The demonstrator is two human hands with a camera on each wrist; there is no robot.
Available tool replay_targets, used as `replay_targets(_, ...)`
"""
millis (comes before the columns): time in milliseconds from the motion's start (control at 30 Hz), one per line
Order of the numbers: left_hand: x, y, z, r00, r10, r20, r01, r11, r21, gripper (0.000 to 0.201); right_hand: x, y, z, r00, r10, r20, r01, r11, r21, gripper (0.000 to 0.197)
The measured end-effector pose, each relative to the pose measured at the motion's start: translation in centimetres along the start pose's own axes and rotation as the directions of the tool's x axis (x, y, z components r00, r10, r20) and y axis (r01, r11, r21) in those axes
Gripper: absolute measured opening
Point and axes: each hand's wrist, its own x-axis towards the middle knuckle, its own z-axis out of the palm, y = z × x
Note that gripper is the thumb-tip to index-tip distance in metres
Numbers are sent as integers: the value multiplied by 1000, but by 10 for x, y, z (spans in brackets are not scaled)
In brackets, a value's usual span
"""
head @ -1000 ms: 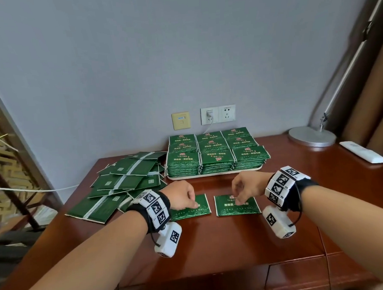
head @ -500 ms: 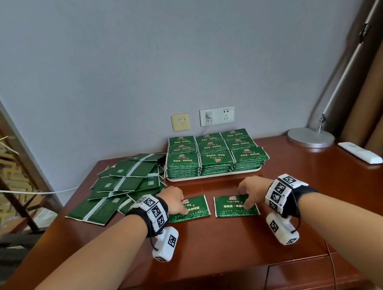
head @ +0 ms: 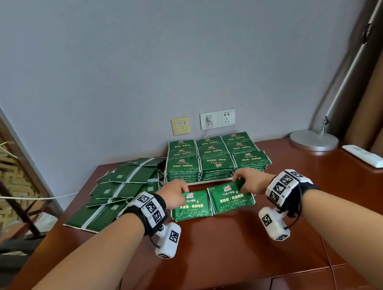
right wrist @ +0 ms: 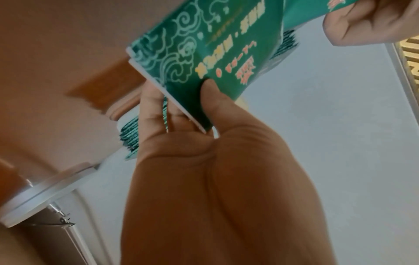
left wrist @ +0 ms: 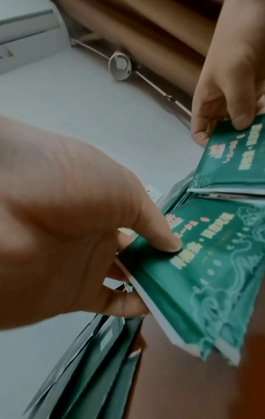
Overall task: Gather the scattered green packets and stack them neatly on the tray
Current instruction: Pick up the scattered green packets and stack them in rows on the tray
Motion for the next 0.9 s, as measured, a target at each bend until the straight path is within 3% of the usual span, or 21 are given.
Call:
replay_targets(267, 38, 8, -48, 992, 17, -126, -38, 985, -168, 32, 37, -10, -47, 977, -110, -181, 136, 981, 138, 35)
replay_targets(533, 97, -5, -84, 958, -55, -282, -53, 930, -364, 34, 98, -18, -84, 930, -109, -351, 211, 941, 266, 38)
replay_targets(900, 187, -32, -106, 901, -221, -374, -76, 767, -637, 34, 196, -9, -100, 931, -24, -364, 149, 936, 320, 30)
